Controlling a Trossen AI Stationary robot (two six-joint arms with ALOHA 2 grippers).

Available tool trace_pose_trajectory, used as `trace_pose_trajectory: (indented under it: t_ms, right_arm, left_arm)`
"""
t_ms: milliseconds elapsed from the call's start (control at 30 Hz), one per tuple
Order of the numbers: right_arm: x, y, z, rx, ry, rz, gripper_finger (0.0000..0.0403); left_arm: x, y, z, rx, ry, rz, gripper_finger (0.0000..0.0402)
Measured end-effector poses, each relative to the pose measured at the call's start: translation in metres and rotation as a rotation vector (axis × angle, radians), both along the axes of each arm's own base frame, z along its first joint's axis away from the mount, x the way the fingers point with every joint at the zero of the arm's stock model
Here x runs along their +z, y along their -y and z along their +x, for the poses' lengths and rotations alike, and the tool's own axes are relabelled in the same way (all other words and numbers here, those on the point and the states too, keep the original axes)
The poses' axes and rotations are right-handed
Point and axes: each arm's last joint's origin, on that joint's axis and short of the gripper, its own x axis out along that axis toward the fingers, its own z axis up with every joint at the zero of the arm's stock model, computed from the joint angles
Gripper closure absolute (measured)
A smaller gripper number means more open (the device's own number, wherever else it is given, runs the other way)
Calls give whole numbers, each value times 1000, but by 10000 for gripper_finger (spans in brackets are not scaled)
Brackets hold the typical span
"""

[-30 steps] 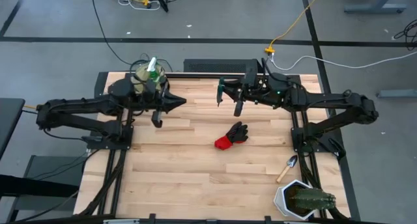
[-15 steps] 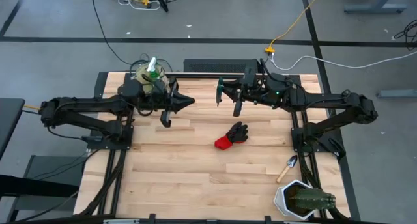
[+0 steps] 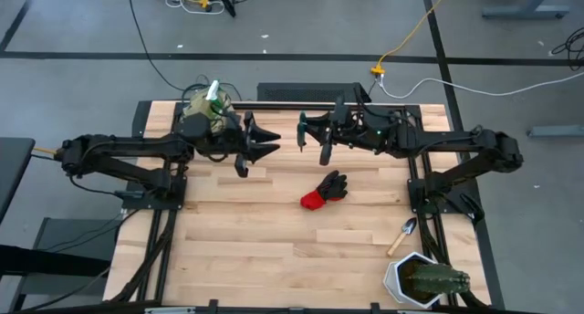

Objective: Pick & Place Garden tools in Gardening bag
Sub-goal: Put the shear scissors into the gardening bag

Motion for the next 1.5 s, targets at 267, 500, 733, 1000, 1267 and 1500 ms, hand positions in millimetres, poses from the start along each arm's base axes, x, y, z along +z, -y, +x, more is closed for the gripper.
trace_pose_trajectory:
  t_ms: [267, 500, 733, 1000, 1267, 1500]
  right_arm:
    - [-6, 1, 9, 0, 7, 15, 357]
    - [-7, 1, 14, 0, 40, 11, 357]
    - [-12, 2, 22, 0, 55, 9, 357]
    - [-15, 3, 25, 1, 59, 9, 357]
    - [-16, 3, 26, -3, 49, 8, 357]
    - [-18, 3, 26, 1, 34, 9, 357]
  left_arm:
    - [1, -1, 0, 45, 6, -1, 160]
    - [0, -1, 0, 46, 3, 0, 123]
    - [-1, -2, 1, 87, -1, 45, 126]
    - [-13, -4, 12, 98, -53, 38, 126]
    - [-25, -6, 26, 93, -81, 30, 126]
    - [-23, -6, 26, 93, -56, 43, 126]
